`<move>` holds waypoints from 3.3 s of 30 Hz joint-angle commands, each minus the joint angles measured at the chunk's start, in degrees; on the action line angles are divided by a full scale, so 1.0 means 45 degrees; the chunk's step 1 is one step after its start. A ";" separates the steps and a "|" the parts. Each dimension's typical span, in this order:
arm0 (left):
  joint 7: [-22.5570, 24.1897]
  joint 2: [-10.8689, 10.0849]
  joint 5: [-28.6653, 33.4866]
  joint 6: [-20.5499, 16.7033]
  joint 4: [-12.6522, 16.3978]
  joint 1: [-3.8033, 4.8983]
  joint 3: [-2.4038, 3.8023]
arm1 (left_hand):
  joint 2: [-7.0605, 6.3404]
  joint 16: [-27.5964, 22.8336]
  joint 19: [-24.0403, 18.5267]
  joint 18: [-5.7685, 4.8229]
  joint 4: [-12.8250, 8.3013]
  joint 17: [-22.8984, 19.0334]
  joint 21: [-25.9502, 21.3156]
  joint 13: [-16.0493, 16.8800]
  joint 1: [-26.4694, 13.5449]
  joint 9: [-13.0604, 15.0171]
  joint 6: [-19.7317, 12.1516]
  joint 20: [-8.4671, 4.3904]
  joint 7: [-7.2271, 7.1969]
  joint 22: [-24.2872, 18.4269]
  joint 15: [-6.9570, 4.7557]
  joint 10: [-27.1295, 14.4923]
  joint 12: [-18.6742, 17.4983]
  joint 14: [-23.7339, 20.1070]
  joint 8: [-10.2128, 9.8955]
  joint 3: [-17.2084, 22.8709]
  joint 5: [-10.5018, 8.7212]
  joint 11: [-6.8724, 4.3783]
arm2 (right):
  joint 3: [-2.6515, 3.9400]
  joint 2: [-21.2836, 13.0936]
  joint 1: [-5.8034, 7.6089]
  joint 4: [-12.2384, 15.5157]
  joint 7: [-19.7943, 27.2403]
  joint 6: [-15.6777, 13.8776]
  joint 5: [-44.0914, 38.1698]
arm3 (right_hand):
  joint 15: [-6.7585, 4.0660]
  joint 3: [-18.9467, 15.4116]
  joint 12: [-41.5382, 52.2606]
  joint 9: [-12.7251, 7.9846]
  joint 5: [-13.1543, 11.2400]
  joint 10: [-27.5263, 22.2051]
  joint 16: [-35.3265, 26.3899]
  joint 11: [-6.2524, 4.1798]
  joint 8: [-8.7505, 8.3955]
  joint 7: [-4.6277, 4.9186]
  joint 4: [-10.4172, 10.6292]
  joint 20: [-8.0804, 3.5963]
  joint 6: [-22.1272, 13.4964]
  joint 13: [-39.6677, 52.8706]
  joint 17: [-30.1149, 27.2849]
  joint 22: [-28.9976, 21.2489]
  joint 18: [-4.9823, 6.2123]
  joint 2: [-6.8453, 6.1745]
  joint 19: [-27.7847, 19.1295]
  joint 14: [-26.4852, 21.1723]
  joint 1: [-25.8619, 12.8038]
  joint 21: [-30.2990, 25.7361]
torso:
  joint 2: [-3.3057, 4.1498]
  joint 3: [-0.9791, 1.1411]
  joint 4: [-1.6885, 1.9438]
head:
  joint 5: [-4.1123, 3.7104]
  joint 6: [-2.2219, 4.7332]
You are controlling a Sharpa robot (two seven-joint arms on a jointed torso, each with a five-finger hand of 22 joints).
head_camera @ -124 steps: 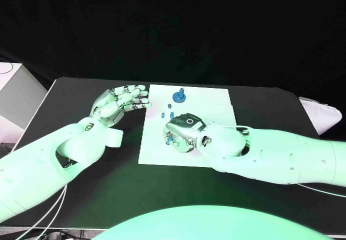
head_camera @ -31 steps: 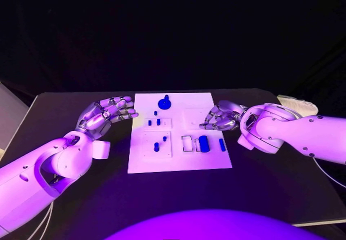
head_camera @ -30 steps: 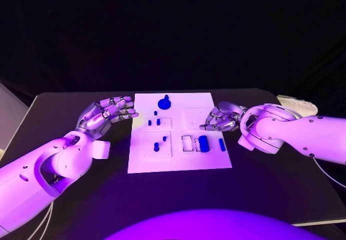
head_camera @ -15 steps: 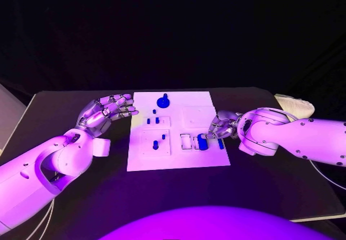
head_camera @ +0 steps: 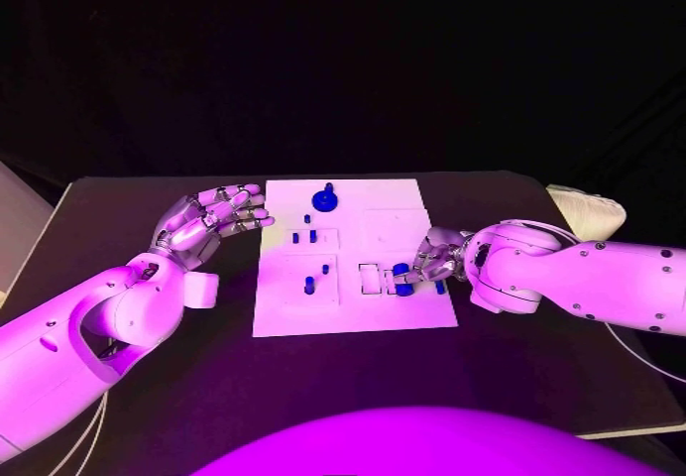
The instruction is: Assemble the parts on the task board
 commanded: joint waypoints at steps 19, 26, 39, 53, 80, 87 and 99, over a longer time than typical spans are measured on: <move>0.0057 0.0016 0.0076 0.0224 -0.0040 -0.0009 0.0006 | 0.0122 -0.0091 0.0092 0.0155 0.0021 0.0036 -0.0071 0.0018 -0.0034 -0.0022 -0.0082 -0.0016 0.0190 -0.0028 0.0036 -0.0090 0.0055 0.0047 0.0070 -0.0068 -0.0050 0.0042 | 0.0001 0.0581 -0.0277 -0.0536 -0.0170 -0.0152 -0.0445 | -0.0106 -0.0211 -0.0020 0.0183 0.1614 0.0529 0.0099 -0.0054 0.0100 -0.0140 -0.0053 -0.0092 -0.0011 0.2183 0.2967 0.1372 -0.0209 0.0923 0.0589 0.1269 0.1577 0.0149 | 0.0000 0.0005 -0.0022 | 0.0013 -0.0032; 0.0046 0.0011 0.0077 0.0230 -0.0050 -0.0009 0.0006 | 0.0122 -0.0098 0.0095 0.0154 0.0035 0.0043 -0.0078 0.0018 -0.0048 -0.0025 -0.0086 -0.0014 0.0194 -0.0033 0.0038 -0.0094 0.0057 0.0047 0.0074 -0.0079 -0.0052 0.0046 | 0.0005 0.0414 -0.0283 -0.0378 -0.0136 -0.0781 -0.0229 | -0.0152 0.0262 0.0063 0.0157 0.2462 0.0607 0.0136 -0.0123 0.0121 -0.0222 -0.0044 -0.0120 0.0193 0.2275 0.3049 0.1498 -0.0237 0.1174 0.0633 0.1287 0.1682 0.0266 | 0.0000 -0.0009 -0.0009 | 0.0033 -0.0032; -0.0198 0.0047 0.0267 0.0257 0.0048 -0.0010 0.0006 | 0.0145 -0.0113 0.0102 0.0154 0.0083 0.0063 -0.0096 0.0020 -0.0089 -0.0032 -0.0089 -0.0009 0.0200 -0.0045 0.0043 -0.0097 0.0064 0.0050 0.0085 -0.0097 -0.0051 0.0051 | 0.0058 0.0164 0.0384 0.0299 -0.0095 -0.0713 0.1680 | -0.0190 0.0408 0.0063 0.0175 0.2476 0.0618 0.0131 -0.0166 0.0186 -0.0271 -0.0028 -0.0148 0.0330 0.2287 0.3039 0.1510 -0.0237 0.1198 0.0635 0.1285 0.1612 0.0268 | 0.0013 -0.0017 -0.0024 | 0.0030 -0.0032; -0.0307 0.0118 0.0287 0.0271 0.0120 -0.0010 0.0006 | 0.0162 -0.0125 0.0108 0.0155 0.0122 0.0077 -0.0110 0.0022 -0.0120 -0.0038 -0.0094 -0.0006 0.0201 -0.0055 0.0046 -0.0102 0.0069 0.0051 0.0093 -0.0111 -0.0051 0.0053 | 0.0008 0.1429 0.0322 -0.0181 -0.0129 0.0245 0.1894 | -0.0200 0.0547 0.0012 0.0179 0.1927 0.0612 0.0140 -0.0175 0.0215 -0.0280 -0.0022 -0.0166 0.0394 0.2276 0.3060 0.1544 -0.0243 0.1223 0.0635 0.1289 0.1178 0.0278 | 0.0012 -0.0043 0.0017 | 0.0144 -0.0032; -0.0337 0.0056 0.0284 0.0296 0.0099 -0.0010 0.0006 | 0.0179 -0.0144 0.0115 0.0155 0.0154 0.0096 -0.0130 0.0022 -0.0134 -0.0048 -0.0105 -0.0002 0.0199 -0.0068 0.0048 -0.0114 0.0073 0.0049 0.0101 -0.0122 -0.0050 0.0053 | -0.0007 0.2027 0.0216 -0.0772 -0.0194 -0.0315 0.0509 | -0.0222 0.0406 -0.0124 0.0350 -0.0018 0.0601 0.0133 -0.0199 0.0432 -0.0313 -0.0020 -0.0189 0.0414 0.2258 0.3054 0.1571 -0.0234 0.1158 0.0628 0.1287 0.0113 0.0214 | 0.0033 -0.0012 -0.0006 | 0.0272 -0.0032; -0.0343 0.0052 0.0284 0.0303 0.0093 -0.0010 0.0006 | 0.0179 -0.0144 0.0115 0.0155 0.0154 0.0096 -0.0130 0.0022 -0.0134 -0.0048 -0.0105 -0.0002 0.0199 -0.0068 0.0048 -0.0114 0.0073 0.0049 0.0101 -0.0122 -0.0050 0.0053 | -0.0006 0.2115 0.0198 -0.0741 -0.0168 -0.0562 0.0508 | -0.0234 0.0258 -0.0125 0.0400 -0.0265 0.0612 0.0138 -0.0214 0.0509 -0.0331 -0.0009 -0.0200 0.0450 0.2270 0.3065 0.1593 -0.0237 0.1233 0.0638 0.1290 -0.0211 0.0223 | 0.0032 -0.0012 -0.0018 | 0.0256 -0.0032; -0.0354 0.0036 0.0283 0.0304 0.0068 -0.0010 0.0006 | 0.0186 -0.0164 0.0122 0.0156 0.0183 0.0116 -0.0151 0.0023 -0.0145 -0.0057 -0.0115 0.0002 0.0200 -0.0082 0.0050 -0.0126 0.0079 0.0047 0.0111 -0.0137 -0.0050 0.0055 | -0.0006 0.2165 0.0156 -0.0699 -0.0093 -0.0834 0.0531 | -0.0226 -0.1332 -0.0234 0.0573 -0.3178 0.0594 0.0139 -0.0200 0.0729 -0.0318 0.0052 -0.0203 0.0325 0.2276 0.3076 0.1656 -0.0240 0.0548 0.0648 0.1292 -0.2125 0.0192 | 0.0020 -0.0014 -0.0025 | 0.0257 -0.0032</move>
